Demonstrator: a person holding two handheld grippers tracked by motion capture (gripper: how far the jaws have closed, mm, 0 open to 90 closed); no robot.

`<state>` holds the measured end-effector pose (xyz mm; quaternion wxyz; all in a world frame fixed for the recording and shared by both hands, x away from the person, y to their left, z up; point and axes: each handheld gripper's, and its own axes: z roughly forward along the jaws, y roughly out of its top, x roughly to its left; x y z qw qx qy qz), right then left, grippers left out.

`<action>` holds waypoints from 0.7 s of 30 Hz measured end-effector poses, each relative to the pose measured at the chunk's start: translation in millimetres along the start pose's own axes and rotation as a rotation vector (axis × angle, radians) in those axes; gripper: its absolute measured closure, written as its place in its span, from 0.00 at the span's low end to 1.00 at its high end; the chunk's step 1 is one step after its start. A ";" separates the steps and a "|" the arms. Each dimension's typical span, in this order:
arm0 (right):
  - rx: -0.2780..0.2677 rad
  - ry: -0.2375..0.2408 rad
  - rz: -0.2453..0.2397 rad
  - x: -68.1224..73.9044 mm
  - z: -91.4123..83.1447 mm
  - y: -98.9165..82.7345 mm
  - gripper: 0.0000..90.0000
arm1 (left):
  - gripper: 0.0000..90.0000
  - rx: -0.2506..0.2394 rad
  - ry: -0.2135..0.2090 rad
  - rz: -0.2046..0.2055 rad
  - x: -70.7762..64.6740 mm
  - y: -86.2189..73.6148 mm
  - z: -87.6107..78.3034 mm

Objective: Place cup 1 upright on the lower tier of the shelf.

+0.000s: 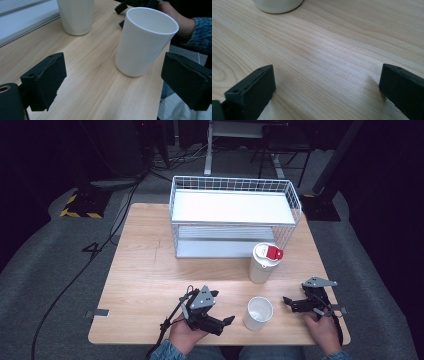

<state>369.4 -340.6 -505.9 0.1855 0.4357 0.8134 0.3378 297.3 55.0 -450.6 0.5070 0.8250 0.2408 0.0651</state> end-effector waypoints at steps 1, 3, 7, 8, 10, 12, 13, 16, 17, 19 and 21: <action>0.000 0.000 0.000 0.0 0.0 0.0 0.01 | 0.07 0.000 0.000 0.000 0.0 0.0 0.0; 0.000 0.000 0.000 0.0 0.0 0.0 0.01 | 0.07 -0.011 -0.023 0.007 -6.0 1.3 8.4; 0.000 -0.001 -0.001 -0.1 0.0 0.0 0.01 | 0.04 -0.060 -0.055 0.004 -14.8 2.0 18.8; 0.000 0.000 0.000 0.0 0.0 0.0 0.01 | 0.03 -0.068 -0.064 0.009 -16.6 2.0 21.9; 0.000 0.000 0.000 0.0 0.0 0.0 0.01 | 0.01 -0.082 -0.082 0.008 -21.4 1.7 29.0; 0.000 0.000 0.000 0.0 0.0 0.0 0.01 | 0.00 -0.083 -0.094 0.013 -24.6 1.8 35.9; 0.000 0.000 0.000 0.0 0.0 0.0 0.01 | 0.00 -0.085 -0.101 0.011 -25.5 1.6 39.0; 0.000 0.000 0.000 0.0 0.0 0.0 0.01 | 0.00 -0.078 -0.103 0.006 -26.5 0.6 47.4; 0.000 -0.001 -0.001 -0.1 0.0 0.0 0.01 | 0.00 -0.075 -0.101 0.010 -26.7 -0.3 49.8; 0.000 0.000 0.000 0.0 0.0 0.0 0.01 | 0.00 -0.062 -0.102 0.017 -26.8 -2.3 54.6; 0.000 0.000 0.000 0.0 0.0 0.0 0.01 | 0.00 -0.055 -0.099 0.018 -26.8 -3.2 57.1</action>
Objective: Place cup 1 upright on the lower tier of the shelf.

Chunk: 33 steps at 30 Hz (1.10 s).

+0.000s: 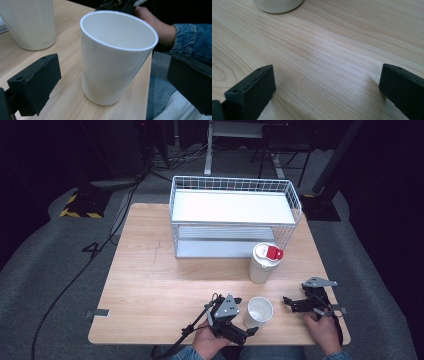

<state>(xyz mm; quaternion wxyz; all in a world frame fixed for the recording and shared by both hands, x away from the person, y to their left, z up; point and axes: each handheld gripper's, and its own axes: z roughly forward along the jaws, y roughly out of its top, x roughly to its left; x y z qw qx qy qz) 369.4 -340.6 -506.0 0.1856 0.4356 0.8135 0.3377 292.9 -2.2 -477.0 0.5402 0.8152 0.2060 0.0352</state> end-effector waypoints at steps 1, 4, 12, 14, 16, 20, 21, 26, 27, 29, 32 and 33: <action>0.000 0.000 0.000 0.0 0.0 0.0 0.01 | 0.00 0.008 -0.001 -0.008 0.9 -2.1 4.1; 0.000 0.000 0.000 0.0 0.0 0.0 0.01 | 0.00 0.008 -0.001 -0.014 1.8 -3.6 8.1; 0.001 -0.001 0.000 0.0 0.0 0.0 0.01 | 0.01 -0.003 0.018 -0.006 -1.3 -4.7 19.3; 0.000 0.000 0.000 0.0 0.0 0.0 0.01 | 0.03 0.009 0.022 -0.007 -1.2 -4.5 23.1; 0.000 -0.001 -0.001 0.0 0.0 0.0 0.01 | 0.05 0.020 0.024 -0.009 -0.8 -4.2 26.1; 0.000 -0.008 0.004 -0.6 0.0 0.0 0.01 | 0.06 0.042 0.023 -0.001 -1.4 -3.2 32.2; 0.000 -0.008 0.004 -0.6 0.0 0.0 0.01 | 0.06 0.042 0.023 -0.001 -1.4 -3.2 32.2; 0.000 -0.010 0.008 -0.6 -0.1 -0.1 0.01 | 0.11 0.093 0.036 0.008 -1.4 -2.0 40.1; 0.000 -0.010 0.008 -0.6 0.0 0.0 0.01 | 0.12 0.109 0.043 0.003 -1.0 -1.8 41.5; 0.000 -0.010 0.008 -0.6 -0.1 -0.1 0.01 | 0.14 0.131 0.057 -0.004 -1.0 -2.1 43.5; 0.000 -0.010 0.008 -0.5 -0.1 -0.1 0.01 | 0.15 0.154 0.065 0.013 -1.4 -2.5 46.5; 0.000 -0.010 0.008 -0.5 -0.1 -0.1 0.01 | 0.16 0.154 0.065 0.013 -1.4 -2.5 46.5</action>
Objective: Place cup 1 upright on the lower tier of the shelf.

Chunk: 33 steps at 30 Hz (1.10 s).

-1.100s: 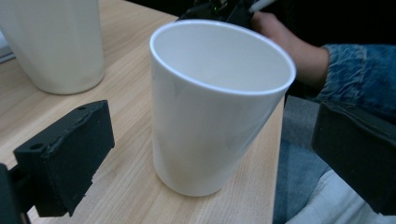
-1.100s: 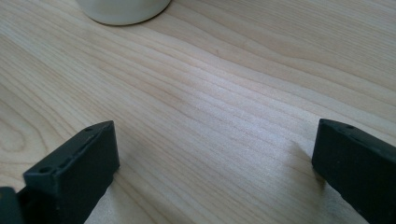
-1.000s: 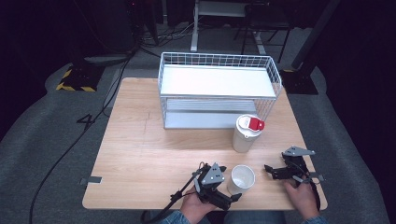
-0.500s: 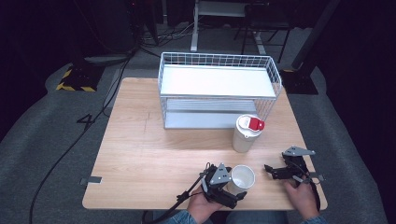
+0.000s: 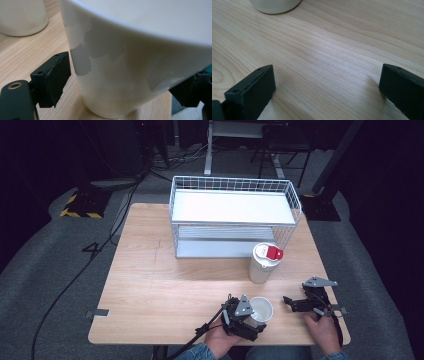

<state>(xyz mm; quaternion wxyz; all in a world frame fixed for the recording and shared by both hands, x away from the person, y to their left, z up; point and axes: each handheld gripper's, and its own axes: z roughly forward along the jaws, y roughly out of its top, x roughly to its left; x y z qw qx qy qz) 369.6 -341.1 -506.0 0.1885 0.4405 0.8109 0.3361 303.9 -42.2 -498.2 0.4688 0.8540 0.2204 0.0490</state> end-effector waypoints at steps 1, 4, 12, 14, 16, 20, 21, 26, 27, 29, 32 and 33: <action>0.000 0.000 0.000 0.0 0.0 0.0 0.01 | 0.16 0.008 0.006 0.010 -0.6 0.2 1.0; -0.001 -0.001 -0.001 0.0 0.0 0.0 0.01 | 0.18 0.015 0.008 0.030 -2.2 0.6 2.1; -0.001 -0.001 -0.001 0.0 0.0 0.0 0.01 | 0.25 0.016 0.012 0.043 -2.7 0.0 0.9; -0.001 -0.001 0.000 0.1 0.0 0.0 0.01 | 0.25 0.012 0.010 0.047 -2.2 0.1 1.1; -0.001 -0.001 0.000 0.1 0.0 0.0 0.01 | 0.25 0.011 0.009 0.046 -2.0 0.1 1.1; -0.001 -0.001 -0.001 0.0 0.0 0.0 0.01 | 0.25 0.010 0.009 0.047 -2.4 0.0 1.1; -0.001 -0.001 -0.002 0.0 0.0 0.0 0.01 | 0.25 0.011 0.010 0.047 -2.4 0.0 0.9; -0.001 -0.001 -0.001 0.0 0.0 0.0 0.01 | 0.25 0.014 0.002 0.044 -2.8 0.9 -1.0; -0.001 -0.001 -0.002 0.0 0.0 0.0 0.01 | 0.25 0.006 -0.002 0.045 -2.8 1.5 -1.6; -0.001 -0.001 -0.001 0.0 0.0 0.0 0.01 | 0.25 0.004 0.000 0.051 -3.1 3.5 -4.4; -0.001 -0.001 -0.001 0.0 0.0 0.0 0.01 | 0.25 -0.003 -0.004 0.054 -3.4 7.0 -9.7; -0.001 -0.001 -0.001 0.0 0.0 0.0 0.01 | 0.25 -0.003 -0.004 0.054 -3.4 7.0 -9.7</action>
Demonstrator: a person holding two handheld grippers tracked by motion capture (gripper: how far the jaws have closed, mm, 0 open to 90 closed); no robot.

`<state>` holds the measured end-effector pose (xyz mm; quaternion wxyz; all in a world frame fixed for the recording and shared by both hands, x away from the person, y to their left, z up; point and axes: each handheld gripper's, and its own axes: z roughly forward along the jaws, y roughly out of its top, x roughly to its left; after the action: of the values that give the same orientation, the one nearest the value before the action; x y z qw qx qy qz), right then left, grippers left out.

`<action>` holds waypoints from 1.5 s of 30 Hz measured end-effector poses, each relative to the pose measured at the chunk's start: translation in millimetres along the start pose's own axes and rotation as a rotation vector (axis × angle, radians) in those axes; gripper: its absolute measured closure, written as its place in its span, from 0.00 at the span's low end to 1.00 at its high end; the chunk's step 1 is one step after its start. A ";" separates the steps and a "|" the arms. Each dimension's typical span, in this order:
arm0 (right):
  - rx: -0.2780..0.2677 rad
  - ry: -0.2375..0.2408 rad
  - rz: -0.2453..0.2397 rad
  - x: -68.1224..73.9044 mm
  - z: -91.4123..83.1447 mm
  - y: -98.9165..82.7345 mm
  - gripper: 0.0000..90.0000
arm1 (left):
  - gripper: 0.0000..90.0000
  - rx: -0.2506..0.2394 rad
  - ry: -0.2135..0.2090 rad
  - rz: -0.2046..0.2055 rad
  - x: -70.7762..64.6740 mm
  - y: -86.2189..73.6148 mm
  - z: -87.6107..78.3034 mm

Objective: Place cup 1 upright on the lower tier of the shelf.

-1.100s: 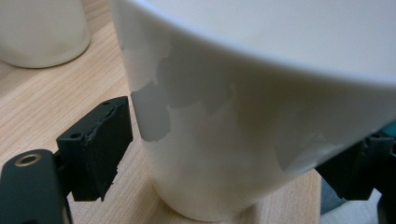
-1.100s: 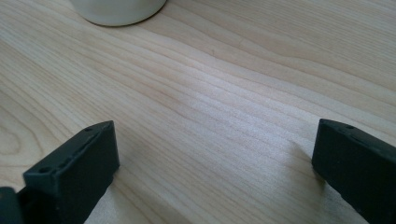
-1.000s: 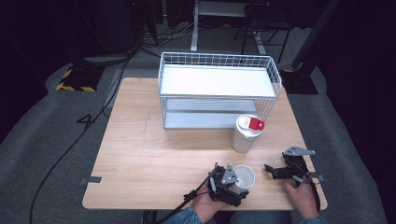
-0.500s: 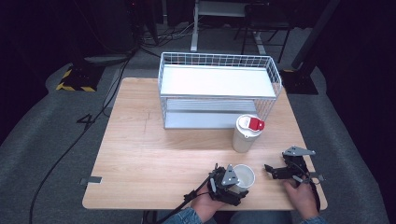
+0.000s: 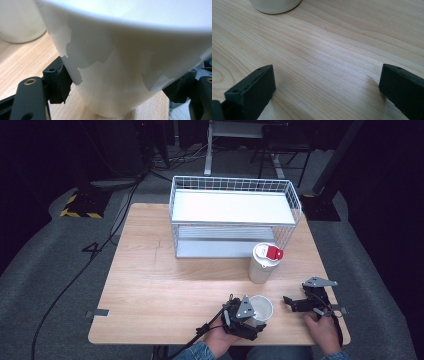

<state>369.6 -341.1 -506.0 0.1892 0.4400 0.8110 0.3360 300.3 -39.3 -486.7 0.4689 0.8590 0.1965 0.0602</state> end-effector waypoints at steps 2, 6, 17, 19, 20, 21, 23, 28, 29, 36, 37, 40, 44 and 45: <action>-0.001 0.000 0.002 0.1 0.0 0.0 0.01 | 0.25 -0.015 0.008 0.001 0.5 2.9 -4.9; -0.001 0.000 0.003 0.2 0.0 0.0 0.01 | 0.25 -0.017 0.011 -0.010 3.2 5.6 -10.4; 0.001 0.001 0.002 0.0 0.0 0.0 0.01 | 0.25 -0.026 0.030 -0.037 16.1 13.8 -31.8; 0.001 0.001 0.001 0.0 0.0 0.0 0.01 | 0.25 -0.032 0.031 -0.034 18.7 15.3 -35.8; 0.001 0.001 0.001 0.0 0.0 0.0 0.01 | 0.25 -0.032 0.035 -0.035 19.5 15.9 -37.6; 0.001 0.001 0.002 0.0 0.0 0.0 0.01 | 0.25 -0.034 0.041 -0.036 20.6 16.6 -39.8; 0.001 0.001 0.002 0.0 0.0 0.1 0.01 | 0.25 -0.036 0.046 -0.037 22.7 17.7 -43.5; 0.001 0.001 0.002 0.0 0.0 0.0 0.01 | 0.25 -0.031 0.040 -0.056 30.9 20.9 -52.6; 0.001 0.001 0.002 0.0 0.0 0.1 0.01 | 0.25 -0.022 0.038 -0.050 33.5 22.4 -54.7; 0.000 -0.002 0.004 0.1 0.3 0.2 0.01 | 0.25 -0.026 0.072 -0.057 45.6 27.6 -66.8; 0.000 -0.002 0.004 0.1 0.3 0.2 0.01 | 0.25 -0.028 0.080 -0.062 47.3 28.1 -68.5; 0.000 -0.002 0.004 0.1 0.3 0.2 0.01 | 0.25 -0.036 0.098 -0.071 54.3 29.2 -73.3; 0.000 -0.003 0.004 0.1 0.3 0.2 0.01 | 0.25 -0.025 0.110 -0.078 62.8 30.2 -77.4; 0.000 -0.002 0.004 0.1 0.3 0.2 0.01 | 0.25 -0.020 0.118 -0.073 65.6 30.4 -79.0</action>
<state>369.8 -340.9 -506.0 0.1894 0.4422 0.8098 0.3359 346.2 33.6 -423.1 0.4668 0.8415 0.2545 0.0957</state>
